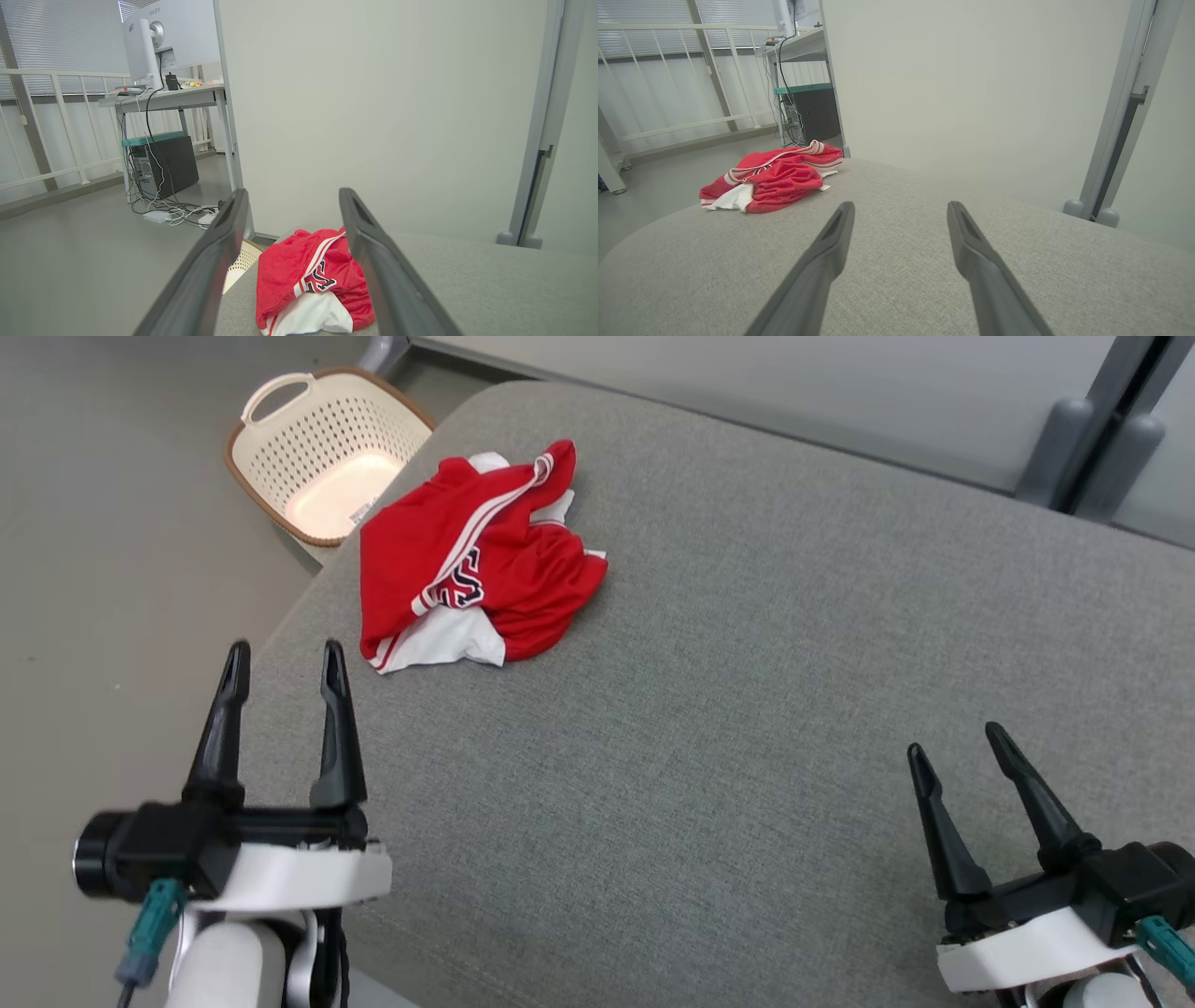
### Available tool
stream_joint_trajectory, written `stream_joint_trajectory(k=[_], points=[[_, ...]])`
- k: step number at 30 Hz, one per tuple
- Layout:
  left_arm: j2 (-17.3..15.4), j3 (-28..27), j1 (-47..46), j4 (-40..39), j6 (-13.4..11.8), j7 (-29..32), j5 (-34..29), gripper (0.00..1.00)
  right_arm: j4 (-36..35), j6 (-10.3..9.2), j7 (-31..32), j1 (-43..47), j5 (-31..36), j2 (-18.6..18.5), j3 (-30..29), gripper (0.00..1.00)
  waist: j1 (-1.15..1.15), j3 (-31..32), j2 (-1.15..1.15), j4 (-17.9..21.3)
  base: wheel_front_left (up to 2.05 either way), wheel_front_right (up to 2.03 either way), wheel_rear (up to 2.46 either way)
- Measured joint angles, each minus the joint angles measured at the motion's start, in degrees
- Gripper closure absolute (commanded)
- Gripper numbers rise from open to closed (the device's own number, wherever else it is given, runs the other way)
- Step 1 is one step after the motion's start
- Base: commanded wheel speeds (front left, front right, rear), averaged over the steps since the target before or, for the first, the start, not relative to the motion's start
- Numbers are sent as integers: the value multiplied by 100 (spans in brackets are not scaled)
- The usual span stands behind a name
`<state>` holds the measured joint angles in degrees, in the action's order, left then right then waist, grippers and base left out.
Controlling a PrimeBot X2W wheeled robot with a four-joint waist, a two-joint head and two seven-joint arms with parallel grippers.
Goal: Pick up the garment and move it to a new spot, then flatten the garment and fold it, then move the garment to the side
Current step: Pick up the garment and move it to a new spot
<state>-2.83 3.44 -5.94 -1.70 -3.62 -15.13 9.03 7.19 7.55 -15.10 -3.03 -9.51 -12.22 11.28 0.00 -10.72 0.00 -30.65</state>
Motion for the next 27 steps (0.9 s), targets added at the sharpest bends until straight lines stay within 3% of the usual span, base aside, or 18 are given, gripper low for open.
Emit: stream_joint_trajectory(k=[3, 8, 11, 17, 21, 27], points=[[-1, -84, -633, 368, 146, -1, 32, 0, -141, 0, -1, -32, 68, -205, -34, 0, 0, -343, 0, 23, 0, 0, 0], [-57, -312, -1810, 1801, 470, -1, -20, 0, -285, 0, -1, -209, 110, -571, -48, 0, 0, -922, 0, 146, 0, 0, 0], [-224, -339, -2574, 2860, 675, 0, 14, 0, -359, 0, -1, -318, 118, -737, -40, 0, 0, -1206, 0, 267, 0, 0, 0], [-626, -304, -3926, 4537, 993, 614, 336, 0, -565, 0, -1, -535, 134, -927, -157, 0, 0, -1612, 0, 583, 0, 0, 0], [-656, -330, -4357, 5201, 1081, 834, 970, 0, -659, 0, -3, -643, 134, -959, -154, 0, 0, -1826, 0, 787, 0, 0, 0], [-887, 412, -4445, 5535, 1105, 1292, 1889, 0, -783, 1, -11, -739, 132, -936, -177, 0, 0, -2074, 0, 1032, 0, 0, 0]])
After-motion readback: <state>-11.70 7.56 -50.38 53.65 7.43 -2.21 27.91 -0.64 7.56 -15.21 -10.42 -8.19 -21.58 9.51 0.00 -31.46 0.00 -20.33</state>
